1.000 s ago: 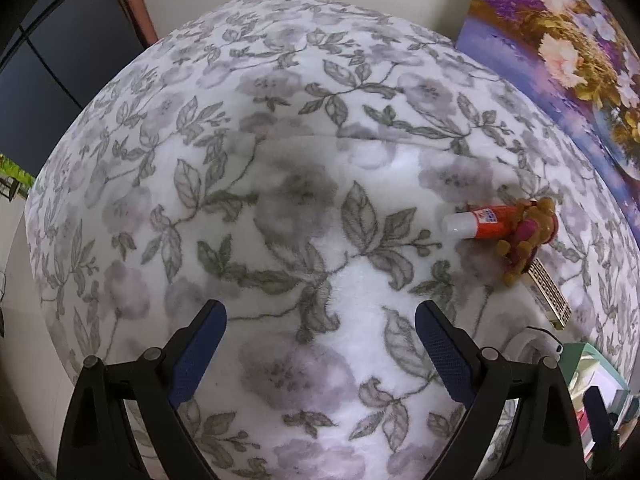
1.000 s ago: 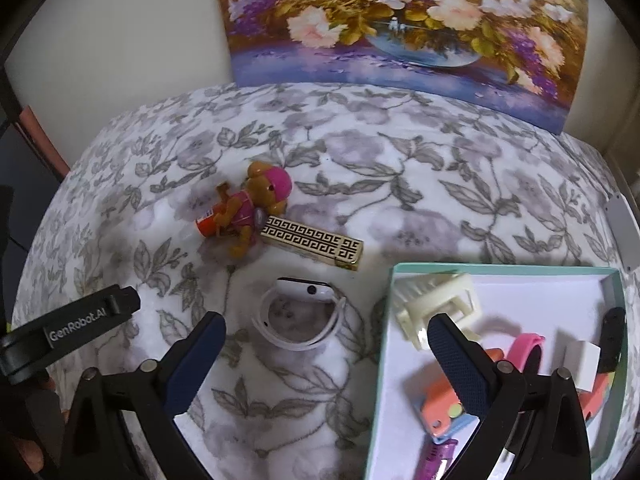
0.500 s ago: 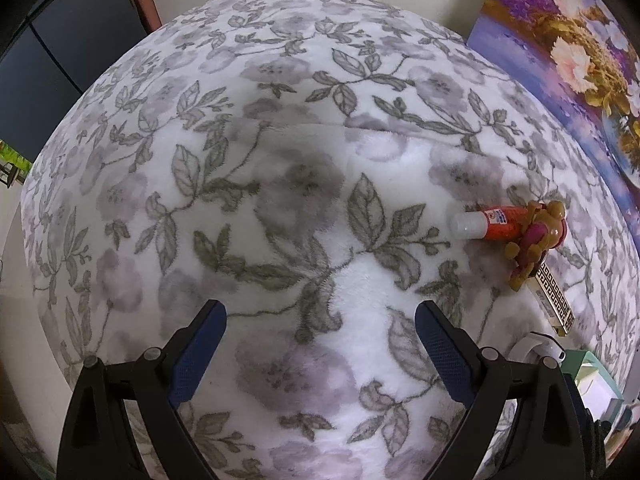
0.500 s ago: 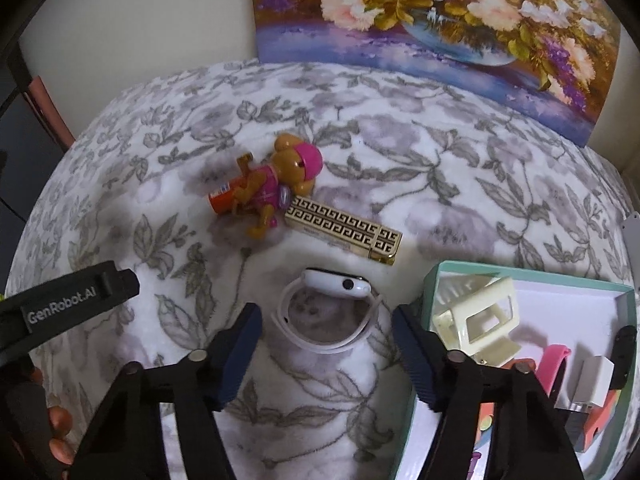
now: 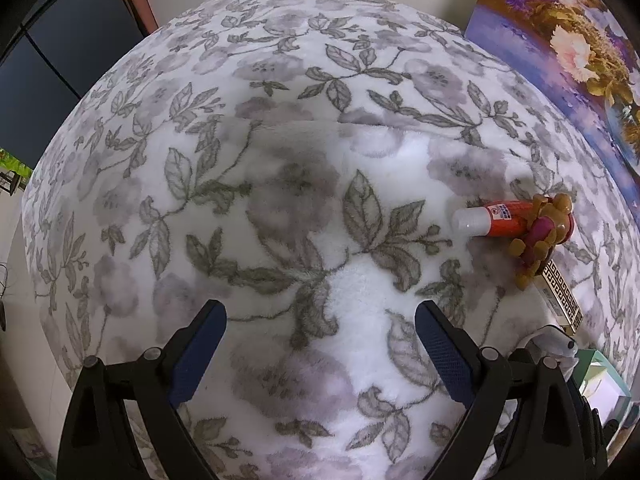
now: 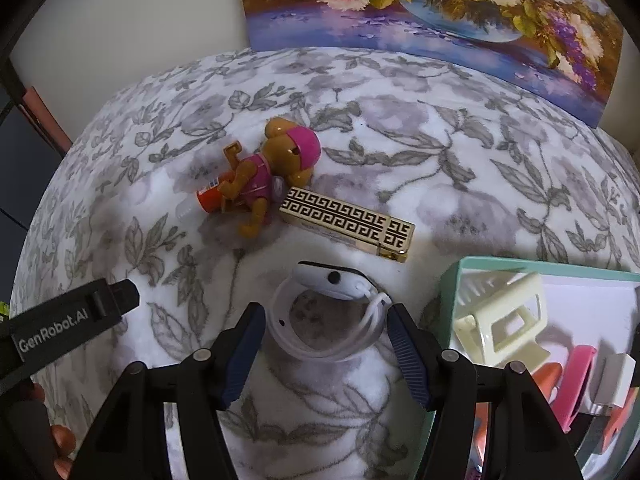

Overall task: Organize rigid objects
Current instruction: 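Grasp the white watch with the right gripper and lift it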

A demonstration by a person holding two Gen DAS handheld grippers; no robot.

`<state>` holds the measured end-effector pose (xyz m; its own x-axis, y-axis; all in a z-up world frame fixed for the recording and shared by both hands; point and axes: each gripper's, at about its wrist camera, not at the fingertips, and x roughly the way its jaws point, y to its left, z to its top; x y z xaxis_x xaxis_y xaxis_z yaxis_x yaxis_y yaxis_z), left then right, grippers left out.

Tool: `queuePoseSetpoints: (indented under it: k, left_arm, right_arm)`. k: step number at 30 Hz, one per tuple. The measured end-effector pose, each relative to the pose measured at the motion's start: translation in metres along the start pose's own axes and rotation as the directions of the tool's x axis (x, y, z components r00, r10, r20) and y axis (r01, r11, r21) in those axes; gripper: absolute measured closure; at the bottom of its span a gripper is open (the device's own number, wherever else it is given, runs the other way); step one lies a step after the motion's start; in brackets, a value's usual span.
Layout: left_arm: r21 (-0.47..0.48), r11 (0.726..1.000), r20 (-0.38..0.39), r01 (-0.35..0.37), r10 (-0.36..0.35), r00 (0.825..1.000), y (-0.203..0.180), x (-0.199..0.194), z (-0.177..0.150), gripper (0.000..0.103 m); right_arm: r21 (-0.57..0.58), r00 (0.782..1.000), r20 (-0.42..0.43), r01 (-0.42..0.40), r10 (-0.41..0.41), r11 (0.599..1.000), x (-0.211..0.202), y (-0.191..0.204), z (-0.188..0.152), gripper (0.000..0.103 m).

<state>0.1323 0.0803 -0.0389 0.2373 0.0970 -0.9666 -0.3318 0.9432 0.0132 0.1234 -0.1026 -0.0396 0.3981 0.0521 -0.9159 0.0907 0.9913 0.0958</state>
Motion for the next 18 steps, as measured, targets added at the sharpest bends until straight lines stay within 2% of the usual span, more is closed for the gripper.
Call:
queuePoseSetpoints:
  k: [6, 12, 18]
  left_arm:
    - [0.011, 1.000, -0.013, -0.005, 0.005, 1.000, -0.002, 0.006, 0.000, 0.007]
    - [0.017, 1.000, 0.000, 0.002, -0.002, 1.000, -0.007, 0.006, 0.000, 0.007]
    - [0.030, 0.998, 0.016, 0.047, -0.047, 0.999, -0.020, 0.000, 0.005, 0.007]
  right_arm:
    - [-0.018, 1.000, -0.006, 0.027, -0.027, 0.999, 0.009, 0.006, 0.000, 0.038]
    - [-0.009, 1.000, -0.007, 0.012, -0.012, 1.000, 0.007, 0.003, 0.002, 0.039]
    - [0.021, 1.000, 0.029, -0.011, 0.010, 1.000, -0.008, -0.006, 0.008, 0.040]
